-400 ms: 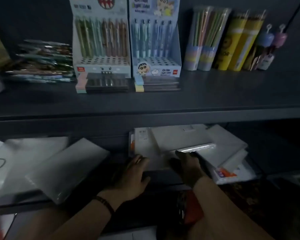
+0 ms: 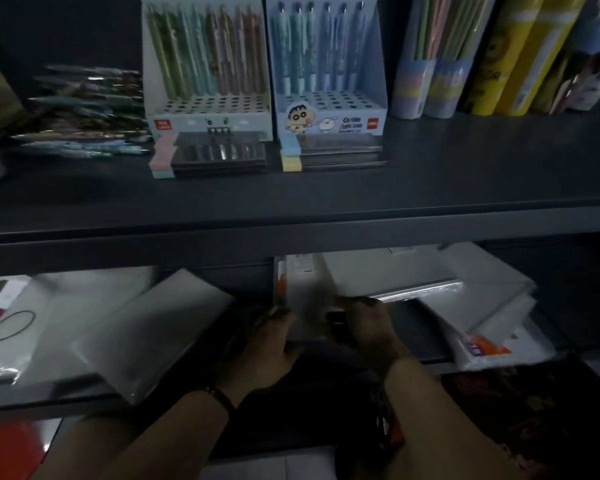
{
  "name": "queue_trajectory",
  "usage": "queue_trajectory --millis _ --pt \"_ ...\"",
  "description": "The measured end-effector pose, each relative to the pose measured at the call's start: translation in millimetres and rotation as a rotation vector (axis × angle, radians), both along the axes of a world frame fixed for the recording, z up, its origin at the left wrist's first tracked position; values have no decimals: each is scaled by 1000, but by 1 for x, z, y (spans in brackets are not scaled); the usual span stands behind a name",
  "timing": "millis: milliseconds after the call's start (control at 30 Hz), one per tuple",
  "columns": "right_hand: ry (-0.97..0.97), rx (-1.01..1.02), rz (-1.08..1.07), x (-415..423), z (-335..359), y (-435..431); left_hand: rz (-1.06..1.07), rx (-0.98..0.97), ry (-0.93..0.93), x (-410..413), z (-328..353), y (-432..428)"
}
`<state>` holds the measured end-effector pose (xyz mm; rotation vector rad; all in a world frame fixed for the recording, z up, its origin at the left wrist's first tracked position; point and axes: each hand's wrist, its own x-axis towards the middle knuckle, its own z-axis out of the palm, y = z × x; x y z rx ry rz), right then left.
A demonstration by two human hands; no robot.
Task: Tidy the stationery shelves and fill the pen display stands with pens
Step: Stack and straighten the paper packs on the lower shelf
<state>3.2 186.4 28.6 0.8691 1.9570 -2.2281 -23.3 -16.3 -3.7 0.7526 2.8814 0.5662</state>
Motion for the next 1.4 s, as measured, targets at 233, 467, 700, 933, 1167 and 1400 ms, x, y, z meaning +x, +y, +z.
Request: queue_trajectory --millis 233,467,700,933,1167,1400 --pt "218 731 614 7 13 -87 182 -138 -24 19 34 -98" --pt "261 1037 1030 16 31 -204 434 -47 2 79 74 -256" --pt "185 1228 1189 8 30 -308 738 69 -200 83 81 -342" --pt "221 1331 1320 13 -3 -355 968 446 -472 56 54 -356" --pt "317 1397 1310 -4 -40 -379 981 410 -393 10 16 -363" --pt "403 1453 1258 1 -74 -381 1064 683 -424 1 0 -373"
